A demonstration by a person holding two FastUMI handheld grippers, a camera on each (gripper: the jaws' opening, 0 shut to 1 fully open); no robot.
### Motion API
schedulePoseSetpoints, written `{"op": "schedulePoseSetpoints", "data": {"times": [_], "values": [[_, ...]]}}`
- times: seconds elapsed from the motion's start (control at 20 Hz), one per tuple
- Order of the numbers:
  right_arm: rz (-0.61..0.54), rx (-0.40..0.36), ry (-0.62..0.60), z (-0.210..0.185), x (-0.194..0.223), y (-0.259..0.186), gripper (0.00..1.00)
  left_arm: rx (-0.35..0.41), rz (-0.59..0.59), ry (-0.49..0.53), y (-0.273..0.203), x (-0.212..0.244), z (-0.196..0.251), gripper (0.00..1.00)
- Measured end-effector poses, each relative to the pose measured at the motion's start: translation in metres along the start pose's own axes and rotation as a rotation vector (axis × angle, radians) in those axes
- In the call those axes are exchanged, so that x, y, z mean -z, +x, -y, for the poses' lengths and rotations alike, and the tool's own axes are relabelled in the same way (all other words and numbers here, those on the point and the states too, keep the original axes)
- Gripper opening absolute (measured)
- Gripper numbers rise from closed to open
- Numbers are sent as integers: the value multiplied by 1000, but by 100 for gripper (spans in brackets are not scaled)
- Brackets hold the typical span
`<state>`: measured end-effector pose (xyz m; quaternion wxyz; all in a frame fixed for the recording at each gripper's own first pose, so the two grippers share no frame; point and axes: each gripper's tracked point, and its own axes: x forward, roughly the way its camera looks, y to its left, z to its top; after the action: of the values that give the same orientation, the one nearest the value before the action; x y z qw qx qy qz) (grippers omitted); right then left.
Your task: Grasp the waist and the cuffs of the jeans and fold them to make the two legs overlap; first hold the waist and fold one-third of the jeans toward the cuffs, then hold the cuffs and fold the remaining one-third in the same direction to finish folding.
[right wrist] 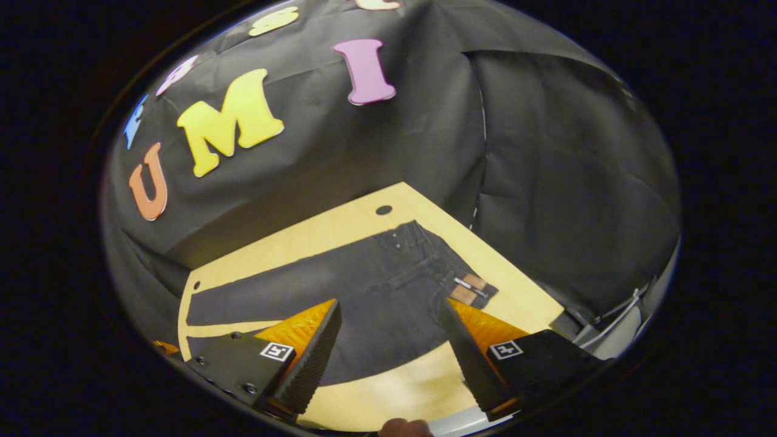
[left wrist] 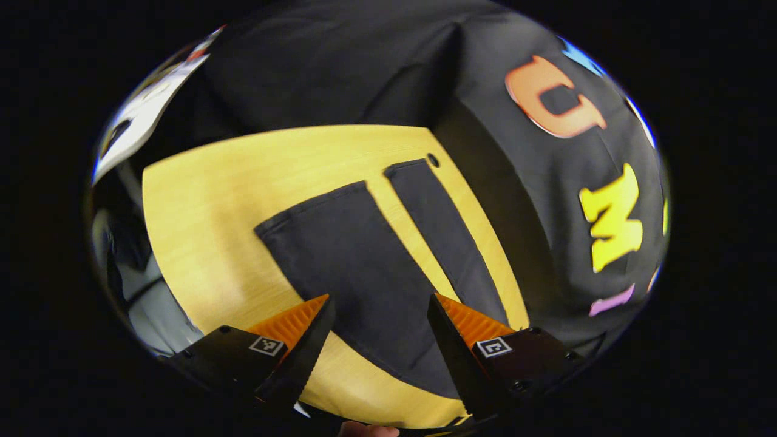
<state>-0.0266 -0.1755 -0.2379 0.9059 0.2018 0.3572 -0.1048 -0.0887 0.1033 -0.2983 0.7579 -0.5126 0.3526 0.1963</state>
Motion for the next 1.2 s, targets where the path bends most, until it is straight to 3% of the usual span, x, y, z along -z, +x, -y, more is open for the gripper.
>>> {"op": "schedulePoseSetpoints", "data": {"times": [0.2,0.4,0.5,0.75,0.8,0.9,0.95,1.0,1.2], "values": [[-58,3,89,11,15,5,100,-33,-41,-197,16,0,-24,100],[-100,29,148,31,28,2,100,-105,-36,-243,24,-3,-43,99],[-115,50,183,39,35,5,94,-114,-37,-240,32,-3,-51,99],[-168,20,262,42,50,11,99,-51,-14,-209,46,-15,-35,99],[-198,1,309,43,58,15,94,-28,-5,-212,51,-17,-31,100],[-260,-41,431,41,73,26,99,21,8,-229,56,-20,-20,99],[-292,-46,495,42,80,32,94,35,12,-233,59,-22,-16,100],[-318,-42,561,46,87,41,98,43,16,-234,64,-22,-12,98],[-346,-19,739,54,94,73,98,53,16,-229,72,-24,-5,97]]}}
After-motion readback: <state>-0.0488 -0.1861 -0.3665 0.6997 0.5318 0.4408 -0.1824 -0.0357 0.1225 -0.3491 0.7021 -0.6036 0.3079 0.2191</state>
